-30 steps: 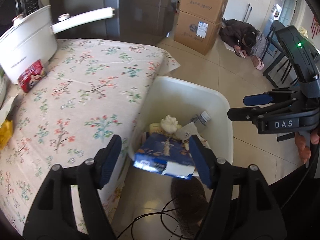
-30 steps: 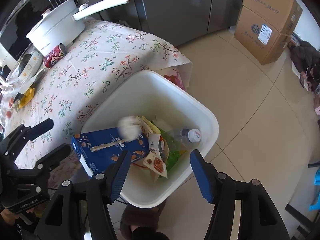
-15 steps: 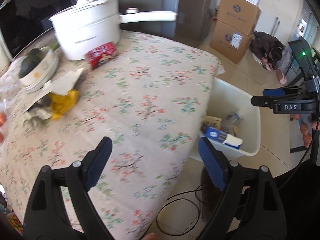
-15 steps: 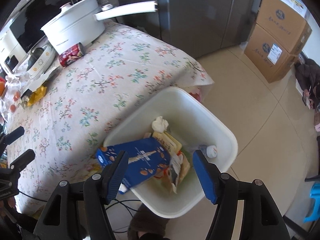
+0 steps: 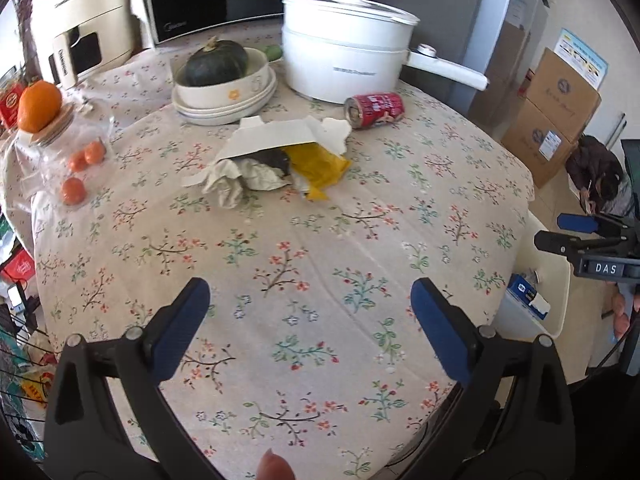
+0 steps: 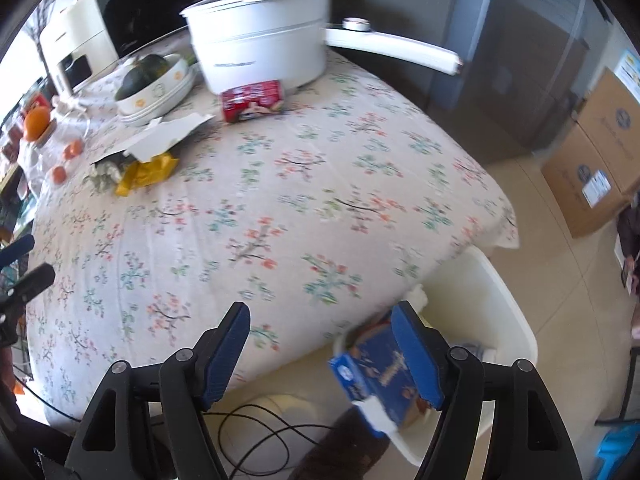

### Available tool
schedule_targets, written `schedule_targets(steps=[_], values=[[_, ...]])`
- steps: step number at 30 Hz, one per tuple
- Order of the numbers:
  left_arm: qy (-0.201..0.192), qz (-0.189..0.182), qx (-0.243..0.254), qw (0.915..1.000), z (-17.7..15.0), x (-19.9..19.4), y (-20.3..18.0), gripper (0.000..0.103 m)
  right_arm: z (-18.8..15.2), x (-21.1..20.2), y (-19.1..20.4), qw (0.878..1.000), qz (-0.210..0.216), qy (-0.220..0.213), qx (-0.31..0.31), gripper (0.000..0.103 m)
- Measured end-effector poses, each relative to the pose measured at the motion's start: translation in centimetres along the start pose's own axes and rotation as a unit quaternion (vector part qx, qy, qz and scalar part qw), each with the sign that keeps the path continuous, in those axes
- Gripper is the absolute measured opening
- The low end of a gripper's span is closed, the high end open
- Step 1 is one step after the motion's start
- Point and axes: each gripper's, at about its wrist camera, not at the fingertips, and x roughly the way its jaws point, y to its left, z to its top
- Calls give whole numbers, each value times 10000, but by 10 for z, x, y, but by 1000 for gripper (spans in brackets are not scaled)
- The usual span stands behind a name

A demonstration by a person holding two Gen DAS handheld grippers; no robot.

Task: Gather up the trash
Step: 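Move both tools back over the table toward the crumpled paper pile, then grasp the crumpled white paper towel with the left gripper and lift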

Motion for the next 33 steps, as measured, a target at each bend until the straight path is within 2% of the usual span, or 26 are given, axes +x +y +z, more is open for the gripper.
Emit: schedule_targets(steps=[5,10,13,16,19,21,30,33], values=[[72,240,-522,9983,-2,4,50,100,17,5,42,9996,84,-56,-279,77],[86,843,-703,9939,1,24,95,100,33,16,74,9991,109,-93,-397,81],[79,665,-911,9936,6,37,104,100,43,26,87,9990,90,-81,-429,81],[25,449,-806,9957,15,54,94,100,53,36,95,9990,49,-74,-446,81],[1,25,-889,9960,24,71,87,86,57,45,98,9987,-83,-26,-502,81],[-51,-166,-1026,9946,31,82,84,83,57,51,99,9983,-181,35,-559,81],[-487,-202,-1344,9895,56,103,71,81,51,62,82,9975,-359,216,-567,81],[-486,-158,-1407,9887,58,110,70,55,49,63,78,9975,-391,245,-539,81]])
